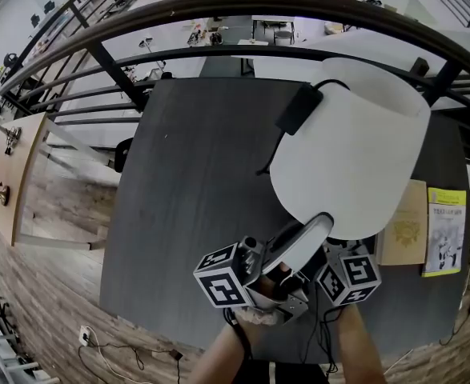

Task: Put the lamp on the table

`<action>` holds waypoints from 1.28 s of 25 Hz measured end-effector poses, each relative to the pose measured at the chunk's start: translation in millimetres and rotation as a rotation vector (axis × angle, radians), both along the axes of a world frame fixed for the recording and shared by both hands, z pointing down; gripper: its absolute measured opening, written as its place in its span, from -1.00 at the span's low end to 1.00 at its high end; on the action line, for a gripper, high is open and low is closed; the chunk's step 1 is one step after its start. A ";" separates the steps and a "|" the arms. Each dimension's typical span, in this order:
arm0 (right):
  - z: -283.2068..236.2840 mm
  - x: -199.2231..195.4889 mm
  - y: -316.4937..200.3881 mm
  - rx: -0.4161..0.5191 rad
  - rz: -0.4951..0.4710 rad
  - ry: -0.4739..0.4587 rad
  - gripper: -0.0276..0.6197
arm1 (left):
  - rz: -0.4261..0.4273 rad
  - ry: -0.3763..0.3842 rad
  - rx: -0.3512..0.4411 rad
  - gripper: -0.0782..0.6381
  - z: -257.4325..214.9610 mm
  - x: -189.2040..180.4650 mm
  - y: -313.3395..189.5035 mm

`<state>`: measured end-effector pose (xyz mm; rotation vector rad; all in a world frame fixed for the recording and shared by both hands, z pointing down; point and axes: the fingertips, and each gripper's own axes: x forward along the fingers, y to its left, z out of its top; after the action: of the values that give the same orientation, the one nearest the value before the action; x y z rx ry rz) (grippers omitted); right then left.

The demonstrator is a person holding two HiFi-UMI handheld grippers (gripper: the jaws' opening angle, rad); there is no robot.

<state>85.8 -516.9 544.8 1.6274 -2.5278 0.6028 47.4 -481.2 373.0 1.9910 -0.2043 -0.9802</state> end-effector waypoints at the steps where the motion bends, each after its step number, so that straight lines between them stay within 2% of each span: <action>1: 0.2 -0.1 0.1 0.001 -0.001 0.001 -0.38 | 0.002 0.000 0.000 -0.64 0.2 -0.1 0.2; 32: 1.9 -3.0 8.5 0.095 -0.003 0.045 -0.37 | -0.017 0.030 0.025 -0.61 10.7 -9.3 23.7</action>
<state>82.7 -508.4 546.7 1.6467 -2.5628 0.4463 38.1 -457.5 383.7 1.9993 -0.1940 -1.0271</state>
